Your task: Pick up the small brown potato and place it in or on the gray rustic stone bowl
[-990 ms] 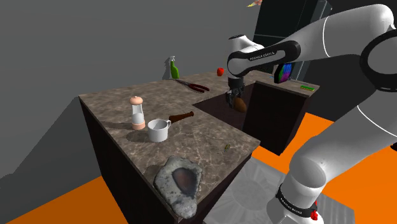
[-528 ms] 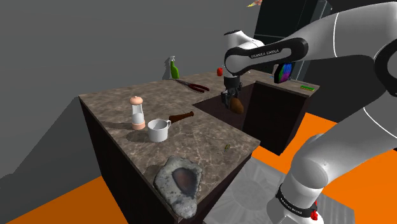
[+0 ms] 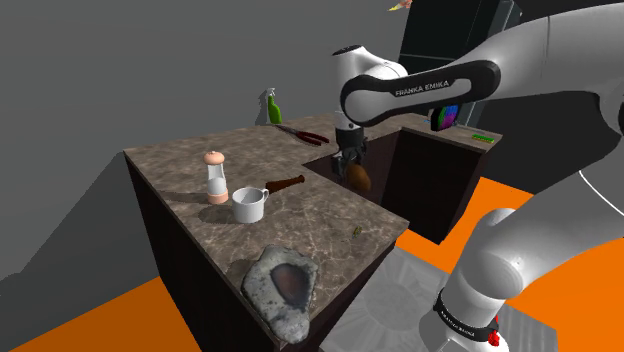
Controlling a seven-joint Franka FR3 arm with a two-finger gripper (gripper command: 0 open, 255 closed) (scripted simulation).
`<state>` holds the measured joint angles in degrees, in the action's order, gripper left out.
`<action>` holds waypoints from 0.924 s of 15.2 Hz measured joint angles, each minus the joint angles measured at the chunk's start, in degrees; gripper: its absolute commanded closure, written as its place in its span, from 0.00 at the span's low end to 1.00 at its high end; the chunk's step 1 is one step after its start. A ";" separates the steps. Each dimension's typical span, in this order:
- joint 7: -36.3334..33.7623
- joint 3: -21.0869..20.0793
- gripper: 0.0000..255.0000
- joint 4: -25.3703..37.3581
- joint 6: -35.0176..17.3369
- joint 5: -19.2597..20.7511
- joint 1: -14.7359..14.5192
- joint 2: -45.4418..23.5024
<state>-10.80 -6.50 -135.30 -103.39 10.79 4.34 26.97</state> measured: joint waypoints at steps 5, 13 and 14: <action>-6.79 -5.43 1.00 1.40 2.39 -3.31 -3.17 -0.32; -17.93 -13.96 1.00 6.60 4.99 -7.41 -7.35 -4.62; -19.43 -15.09 1.00 7.19 5.14 -7.88 -7.88 -5.26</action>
<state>-30.23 -21.58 -128.11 -98.26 2.92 -3.55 21.71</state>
